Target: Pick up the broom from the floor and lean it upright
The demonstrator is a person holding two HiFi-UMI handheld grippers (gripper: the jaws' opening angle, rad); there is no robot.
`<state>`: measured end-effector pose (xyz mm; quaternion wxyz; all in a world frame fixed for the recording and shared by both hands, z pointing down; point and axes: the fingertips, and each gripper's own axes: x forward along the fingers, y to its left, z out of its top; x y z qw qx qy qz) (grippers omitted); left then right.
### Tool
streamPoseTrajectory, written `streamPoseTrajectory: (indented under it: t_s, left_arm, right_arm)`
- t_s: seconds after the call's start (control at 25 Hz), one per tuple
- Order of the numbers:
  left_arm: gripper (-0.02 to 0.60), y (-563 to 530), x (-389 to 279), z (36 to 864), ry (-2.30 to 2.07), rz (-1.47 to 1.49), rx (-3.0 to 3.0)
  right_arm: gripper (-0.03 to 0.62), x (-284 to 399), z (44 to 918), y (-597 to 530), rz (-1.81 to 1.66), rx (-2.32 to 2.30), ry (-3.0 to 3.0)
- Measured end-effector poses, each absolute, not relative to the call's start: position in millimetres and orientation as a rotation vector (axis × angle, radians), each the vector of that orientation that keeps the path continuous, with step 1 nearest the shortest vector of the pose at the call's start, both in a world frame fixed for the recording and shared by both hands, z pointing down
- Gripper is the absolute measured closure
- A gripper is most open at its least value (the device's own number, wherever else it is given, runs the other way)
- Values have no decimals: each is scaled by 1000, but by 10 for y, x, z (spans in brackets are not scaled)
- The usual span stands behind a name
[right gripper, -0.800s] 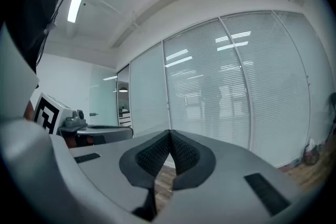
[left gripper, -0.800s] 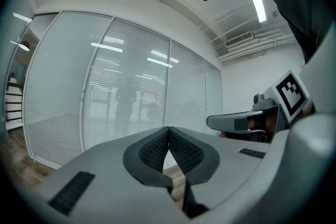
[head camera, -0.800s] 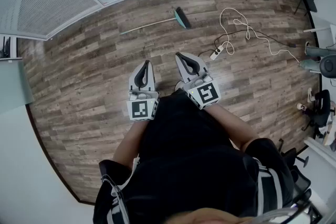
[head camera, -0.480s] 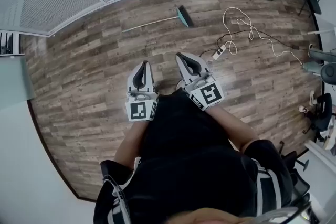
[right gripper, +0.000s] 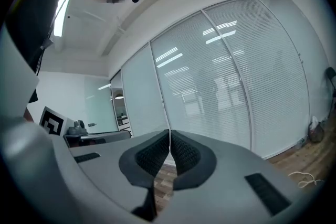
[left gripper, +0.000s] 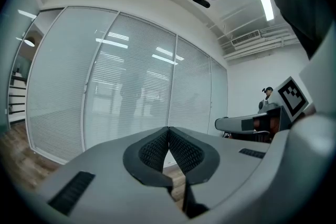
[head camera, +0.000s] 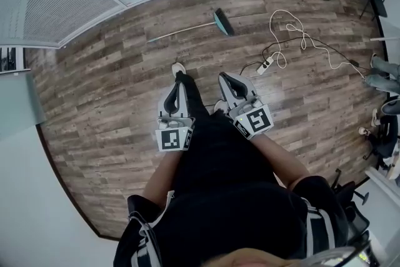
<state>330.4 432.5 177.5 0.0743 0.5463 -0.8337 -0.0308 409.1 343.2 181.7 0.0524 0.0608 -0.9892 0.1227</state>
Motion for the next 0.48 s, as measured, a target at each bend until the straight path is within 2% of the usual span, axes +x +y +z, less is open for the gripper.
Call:
streamPoseTrajectory:
  t_s: [0.32,0.48]
  left_arm:
    - [563,3888,2329,2026,-2450,-115,1638]
    - [563,3682,1704,2143,-2422,-119,1635]
  right_arm:
    - [574,3166,2157,3085,301,110,-2925]
    - [574,2542,2324,2861,422,156,-2892]
